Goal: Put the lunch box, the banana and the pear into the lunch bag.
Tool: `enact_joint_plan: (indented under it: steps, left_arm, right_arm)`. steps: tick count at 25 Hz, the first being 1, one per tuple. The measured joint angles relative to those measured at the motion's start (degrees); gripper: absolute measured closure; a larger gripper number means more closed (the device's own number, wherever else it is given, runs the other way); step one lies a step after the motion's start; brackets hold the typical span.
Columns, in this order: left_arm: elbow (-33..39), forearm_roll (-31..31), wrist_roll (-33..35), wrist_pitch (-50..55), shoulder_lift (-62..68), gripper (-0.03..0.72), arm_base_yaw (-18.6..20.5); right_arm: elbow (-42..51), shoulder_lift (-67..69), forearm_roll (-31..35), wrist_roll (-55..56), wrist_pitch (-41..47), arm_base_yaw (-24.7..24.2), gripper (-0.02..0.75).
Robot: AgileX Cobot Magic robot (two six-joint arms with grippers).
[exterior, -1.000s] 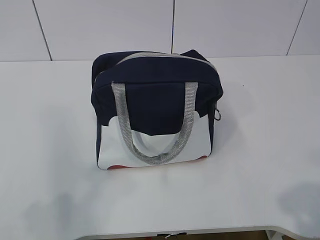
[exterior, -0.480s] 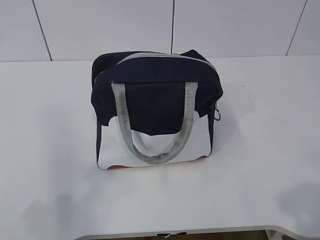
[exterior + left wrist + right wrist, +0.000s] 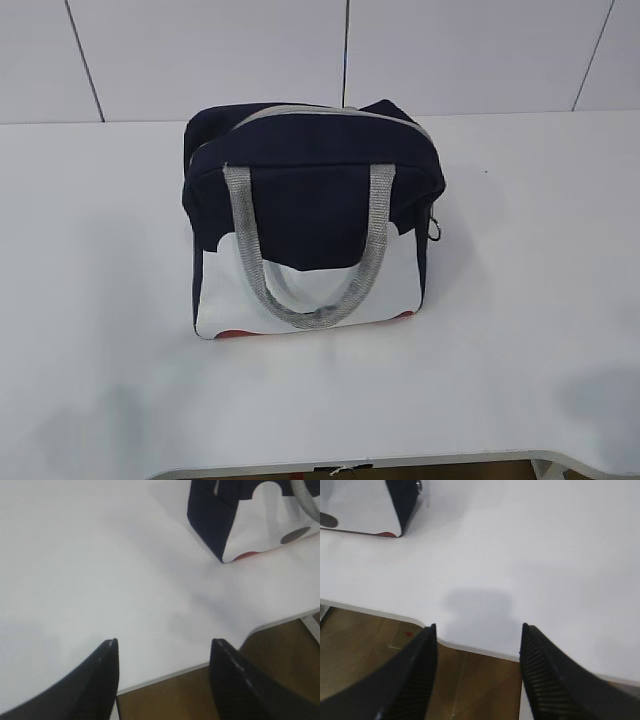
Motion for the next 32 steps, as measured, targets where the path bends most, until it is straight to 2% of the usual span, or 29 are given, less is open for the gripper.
enact_joint_plan:
  steps: [6,13,32]
  left_arm:
    - [0.0,0.0,0.0,0.0,0.0,0.274,7.5]
    - [0.0,0.0,0.0,0.0,0.0,0.274,9.0]
    - [0.0,0.0,0.0,0.0,0.0,0.274,9.0]
  right_arm:
    - [0.0,0.0,0.0,0.0,0.0,-8.3,0.295]
    - [0.0,0.0,0.0,0.0,0.0,-14.2,0.295]
    - [0.0,0.0,0.0,0.0,0.0,-14.7,0.295]
